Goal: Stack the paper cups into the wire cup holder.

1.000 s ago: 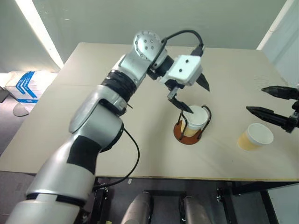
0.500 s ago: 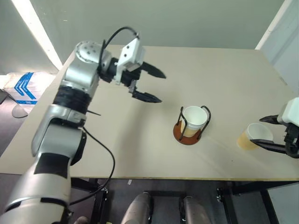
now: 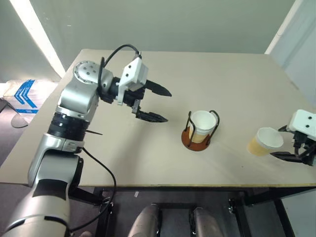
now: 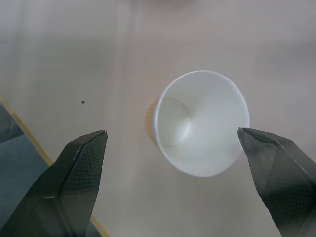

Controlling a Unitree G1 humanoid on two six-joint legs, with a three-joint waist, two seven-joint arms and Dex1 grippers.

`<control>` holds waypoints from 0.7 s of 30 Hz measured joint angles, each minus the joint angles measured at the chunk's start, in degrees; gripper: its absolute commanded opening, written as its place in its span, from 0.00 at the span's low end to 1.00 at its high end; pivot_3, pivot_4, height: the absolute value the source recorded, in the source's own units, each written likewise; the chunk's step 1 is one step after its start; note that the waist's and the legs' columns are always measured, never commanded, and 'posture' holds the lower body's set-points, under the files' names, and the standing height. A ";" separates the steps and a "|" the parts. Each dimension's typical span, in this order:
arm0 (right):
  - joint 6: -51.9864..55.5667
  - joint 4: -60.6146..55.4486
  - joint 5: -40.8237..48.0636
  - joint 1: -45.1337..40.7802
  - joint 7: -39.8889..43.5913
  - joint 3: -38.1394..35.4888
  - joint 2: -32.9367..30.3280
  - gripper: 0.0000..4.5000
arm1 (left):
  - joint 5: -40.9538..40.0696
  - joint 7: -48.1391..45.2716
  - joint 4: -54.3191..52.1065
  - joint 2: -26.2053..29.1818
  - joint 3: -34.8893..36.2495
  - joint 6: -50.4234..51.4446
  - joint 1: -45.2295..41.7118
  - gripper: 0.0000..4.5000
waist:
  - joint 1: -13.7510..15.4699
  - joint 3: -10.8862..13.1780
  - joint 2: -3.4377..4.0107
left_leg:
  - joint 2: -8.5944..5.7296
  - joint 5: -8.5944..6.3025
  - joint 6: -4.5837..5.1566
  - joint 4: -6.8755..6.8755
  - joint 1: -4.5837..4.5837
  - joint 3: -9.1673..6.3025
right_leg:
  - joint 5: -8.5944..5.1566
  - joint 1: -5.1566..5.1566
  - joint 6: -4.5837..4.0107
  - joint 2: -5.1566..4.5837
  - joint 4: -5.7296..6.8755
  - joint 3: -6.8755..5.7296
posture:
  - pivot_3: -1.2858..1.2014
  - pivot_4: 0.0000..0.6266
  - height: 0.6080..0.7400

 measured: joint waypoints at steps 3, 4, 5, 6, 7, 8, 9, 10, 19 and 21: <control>-1.59 3.12 -1.13 -5.10 0.67 6.09 -0.02 0.99 | 0.11 0.40 -0.31 0.03 0.39 0.29 0.22 1.00 | -0.16 0.00 0.00 | -0.01 0.03 0.11 -0.01 -0.01 -0.01 | 0.04 0.00 -0.01 0.00 -0.01 0.01 | 0.52 0.24 1.00; -2.22 4.21 -1.63 -6.54 0.98 7.81 0.00 0.99 | 0.14 0.62 -0.46 0.03 0.51 0.37 0.34 1.00 | -0.17 0.00 0.00 | 0.00 0.03 0.11 -0.01 0.00 -0.02 | 0.07 0.00 0.02 -0.01 -0.01 0.02 | 0.52 0.24 1.00; -2.86 5.28 -2.21 -7.92 1.31 9.40 0.01 0.99 | 0.16 0.68 -0.73 0.06 0.55 0.44 0.54 1.00 | -0.18 0.00 0.01 | -0.01 0.04 0.12 -0.01 -0.01 -0.02 | 0.09 0.00 0.06 -0.01 -0.03 0.02 | 0.52 0.24 1.00; -3.40 6.15 -2.60 -8.96 1.65 10.69 0.03 0.99 | 0.16 0.70 -0.94 0.06 0.56 0.47 0.70 1.00 | -0.19 0.00 0.01 | -0.01 0.04 0.12 -0.01 -0.02 -0.02 | 0.11 0.00 0.07 -0.01 -0.04 0.02 | 0.52 0.24 1.00; -4.19 7.19 -3.47 -10.35 2.03 12.49 0.14 0.99 | 0.17 0.76 -1.06 0.07 0.56 0.56 0.87 1.00 | -0.20 0.00 0.00 | -0.01 0.04 0.11 -0.01 -0.02 -0.02 | 0.12 0.00 0.10 0.00 -0.05 0.02 | 0.52 0.24 1.00; -4.88 8.17 -4.12 -11.38 2.36 13.90 0.42 0.99 | 0.19 0.82 -1.14 0.08 0.56 0.67 0.98 1.00 | -0.20 0.00 0.00 | -0.01 0.05 0.09 -0.01 -0.03 -0.03 | 0.15 0.00 0.14 -0.01 -0.06 0.02 | 0.52 0.24 1.00; -5.26 8.68 -4.54 -11.83 2.55 14.61 0.76 0.99 | 0.19 0.84 -1.24 0.12 0.57 0.71 1.05 1.00 | -0.19 0.00 0.00 | -0.01 0.05 0.09 -0.01 -0.04 -0.04 | 0.18 -0.01 0.19 -0.01 -0.07 0.01 | 0.52 0.24 1.00; -5.93 9.90 -5.30 -13.02 2.98 16.42 1.38 0.96 | 0.25 0.89 -1.33 0.25 0.57 0.76 1.14 1.00 | -0.20 0.00 0.00 | -0.01 0.07 0.05 -0.01 -0.04 -0.03 | 0.20 -0.01 0.24 -0.02 -0.08 0.02 | 0.52 0.24 1.00; -7.77 11.84 -8.99 -17.46 4.47 21.50 4.56 0.32 | 0.45 1.32 -3.01 0.70 0.61 1.58 1.77 1.00 | -0.21 0.01 0.01 | -0.01 0.02 -0.03 -0.12 -0.14 -0.04 | 0.22 -0.03 0.25 -0.02 -0.31 -0.02 | 0.52 0.24 1.00; -7.79 11.30 -9.08 -17.42 4.67 21.95 4.99 0.16 | 0.46 1.77 -3.50 0.77 0.64 1.66 2.32 1.00 | -0.20 0.01 0.01 | -0.01 -0.01 -0.06 -0.14 -0.14 -0.03 | 0.21 -0.03 0.24 -0.03 -0.35 -0.02 | 0.52 0.24 1.00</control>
